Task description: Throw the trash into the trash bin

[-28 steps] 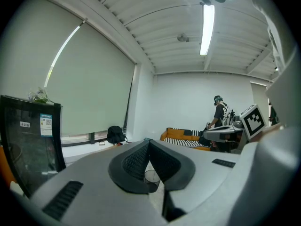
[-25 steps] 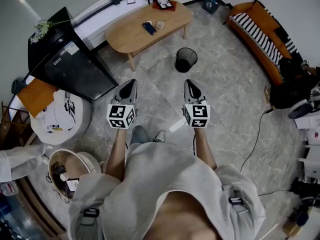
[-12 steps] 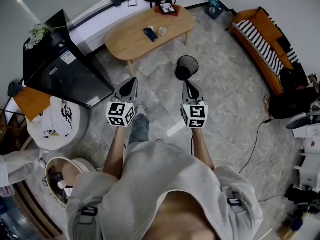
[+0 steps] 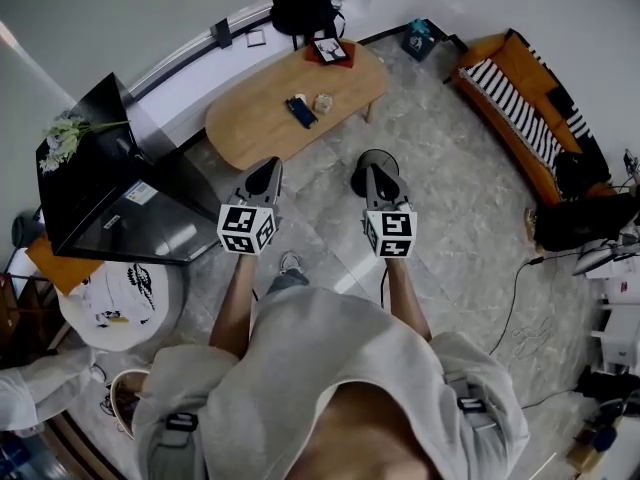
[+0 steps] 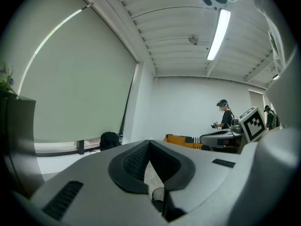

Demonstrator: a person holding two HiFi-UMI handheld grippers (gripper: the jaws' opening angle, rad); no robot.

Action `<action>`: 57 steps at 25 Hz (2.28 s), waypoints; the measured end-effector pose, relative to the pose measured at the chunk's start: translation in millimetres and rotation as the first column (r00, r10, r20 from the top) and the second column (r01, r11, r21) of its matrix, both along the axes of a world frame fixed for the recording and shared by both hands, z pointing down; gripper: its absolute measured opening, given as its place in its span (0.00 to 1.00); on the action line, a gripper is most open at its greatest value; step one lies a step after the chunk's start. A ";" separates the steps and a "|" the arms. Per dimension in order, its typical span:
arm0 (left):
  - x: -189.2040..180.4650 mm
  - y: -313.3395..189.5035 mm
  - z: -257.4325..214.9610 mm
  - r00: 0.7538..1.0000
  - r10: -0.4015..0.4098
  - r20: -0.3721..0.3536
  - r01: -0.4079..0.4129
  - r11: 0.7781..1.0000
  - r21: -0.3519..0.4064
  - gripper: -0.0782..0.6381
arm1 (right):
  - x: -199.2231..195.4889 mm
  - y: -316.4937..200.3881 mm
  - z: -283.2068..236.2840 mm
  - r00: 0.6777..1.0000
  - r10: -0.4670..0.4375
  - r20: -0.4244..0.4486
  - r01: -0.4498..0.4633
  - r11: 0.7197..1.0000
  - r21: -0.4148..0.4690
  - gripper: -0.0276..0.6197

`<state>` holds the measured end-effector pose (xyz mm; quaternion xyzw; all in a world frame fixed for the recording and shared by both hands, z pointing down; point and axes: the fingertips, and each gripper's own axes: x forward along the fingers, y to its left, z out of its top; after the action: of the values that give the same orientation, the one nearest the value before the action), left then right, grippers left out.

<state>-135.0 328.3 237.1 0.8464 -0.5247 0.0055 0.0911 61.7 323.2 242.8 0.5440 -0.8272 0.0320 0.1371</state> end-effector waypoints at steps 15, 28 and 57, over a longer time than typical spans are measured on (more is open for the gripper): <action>-41.6 -100.5 15.0 0.995 0.100 0.009 -0.099 0.994 -0.038 0.13 | -44.7 -84.8 18.1 0.997 0.076 -0.010 -0.077 0.996 -0.046 0.09; -47.8 -153.2 51.7 0.994 0.105 0.006 -0.104 0.992 -0.077 0.13 | -54.3 -141.7 50.6 0.998 0.065 -0.022 -0.067 0.995 -0.080 0.09; -1.0 -371.3 86.7 0.991 -0.088 0.098 0.107 0.970 -0.218 0.13 | -22.7 -404.6 93.2 0.981 -0.175 0.084 0.188 0.961 -0.203 0.09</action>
<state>-136.0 -43.0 323.8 0.8030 -0.5652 0.0968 0.1624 39.0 -81.5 336.0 0.4469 -0.8696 0.1243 0.1691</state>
